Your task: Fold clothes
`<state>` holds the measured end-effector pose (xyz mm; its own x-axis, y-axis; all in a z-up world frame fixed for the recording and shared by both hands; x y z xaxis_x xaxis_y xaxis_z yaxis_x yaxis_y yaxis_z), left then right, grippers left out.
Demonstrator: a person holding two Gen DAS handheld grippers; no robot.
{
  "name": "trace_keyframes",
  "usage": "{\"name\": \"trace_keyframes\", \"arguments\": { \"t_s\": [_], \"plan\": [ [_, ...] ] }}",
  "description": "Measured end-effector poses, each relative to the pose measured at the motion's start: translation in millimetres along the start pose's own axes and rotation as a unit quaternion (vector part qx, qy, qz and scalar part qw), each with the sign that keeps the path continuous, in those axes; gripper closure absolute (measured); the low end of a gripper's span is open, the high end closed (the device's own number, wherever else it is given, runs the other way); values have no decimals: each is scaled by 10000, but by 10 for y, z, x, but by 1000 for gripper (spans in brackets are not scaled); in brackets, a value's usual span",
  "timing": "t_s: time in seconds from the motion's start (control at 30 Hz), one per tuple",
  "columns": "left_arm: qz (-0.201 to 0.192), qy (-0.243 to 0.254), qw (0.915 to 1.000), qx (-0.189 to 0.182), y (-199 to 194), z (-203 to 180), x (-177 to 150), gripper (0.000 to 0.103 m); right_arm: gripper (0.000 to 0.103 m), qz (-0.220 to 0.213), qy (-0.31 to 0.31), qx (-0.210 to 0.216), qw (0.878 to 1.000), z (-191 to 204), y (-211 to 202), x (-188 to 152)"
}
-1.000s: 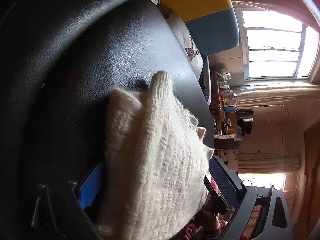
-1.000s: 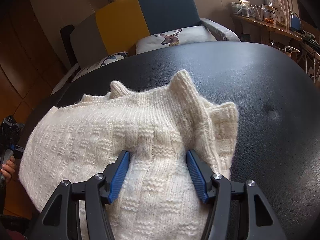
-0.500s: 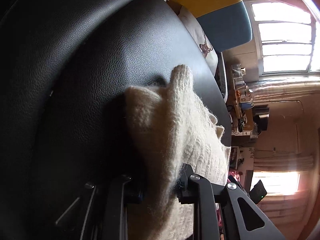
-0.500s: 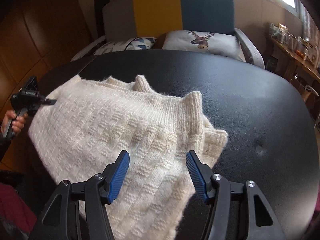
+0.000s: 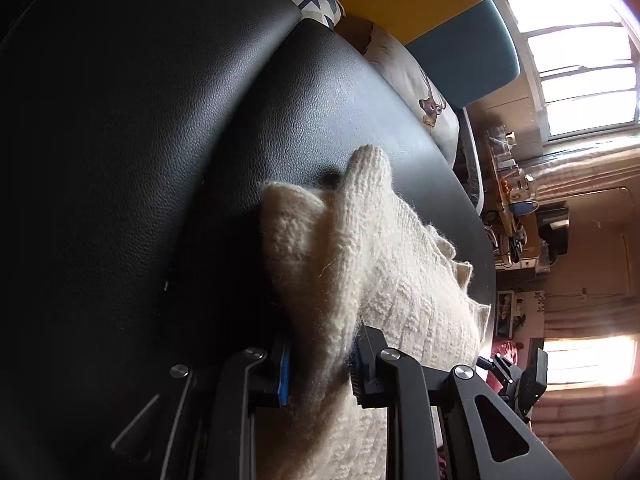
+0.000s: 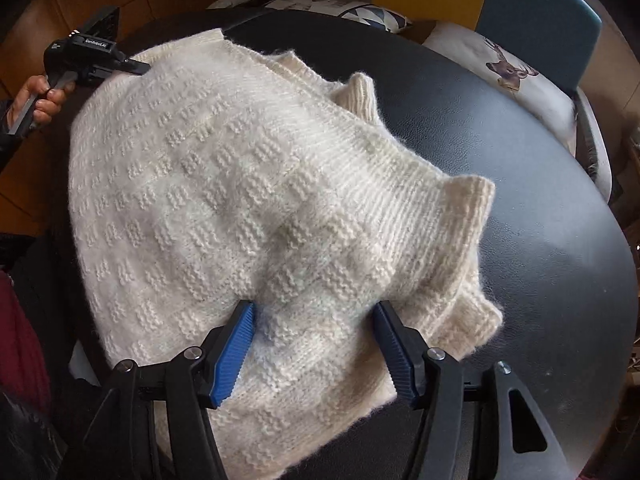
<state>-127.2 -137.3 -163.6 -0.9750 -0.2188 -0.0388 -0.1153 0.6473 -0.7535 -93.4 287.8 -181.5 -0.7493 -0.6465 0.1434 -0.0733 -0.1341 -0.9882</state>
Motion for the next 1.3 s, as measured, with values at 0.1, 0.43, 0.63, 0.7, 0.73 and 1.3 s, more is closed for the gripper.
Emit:
{"name": "trace_keyframes", "arguments": {
  "t_s": [0.1,0.43,0.63,0.7,0.73,1.3],
  "plan": [
    [-99,-4,9995,-294,-125,-76,34,83,38,-122,161,109,9997,-30,54,-10],
    [-258,-4,9905,-1350,-304,-643,5,84,34,-598,697,175,9956,-67,90,-221],
    [-361,-10,9817,-1870,-318,-1208,-76,84,31,-836,844,224,9927,-86,106,-336],
    [-387,15,9796,-1972,-297,-1428,-100,84,31,-909,865,244,9918,-82,112,-368],
    [-408,48,9790,-1995,-281,-1545,-116,84,30,-948,874,255,9913,-74,116,-378],
    [803,234,9795,-1833,1549,-2933,-562,88,27,-1856,1120,764,9732,35,117,-135]
  ]
}}
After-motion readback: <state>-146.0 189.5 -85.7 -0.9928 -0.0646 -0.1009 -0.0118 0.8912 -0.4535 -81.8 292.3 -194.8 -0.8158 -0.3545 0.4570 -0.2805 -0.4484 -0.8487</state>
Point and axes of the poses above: each gripper's, at about its wrist camera, not at the fingertips, and y roughly the way its jaws point, z to its left, x to its top, the point moved 5 cm from there along y, roughly the way its jaws point, and after that the axes turned 12 degrees about z, right-handed, at the moved point
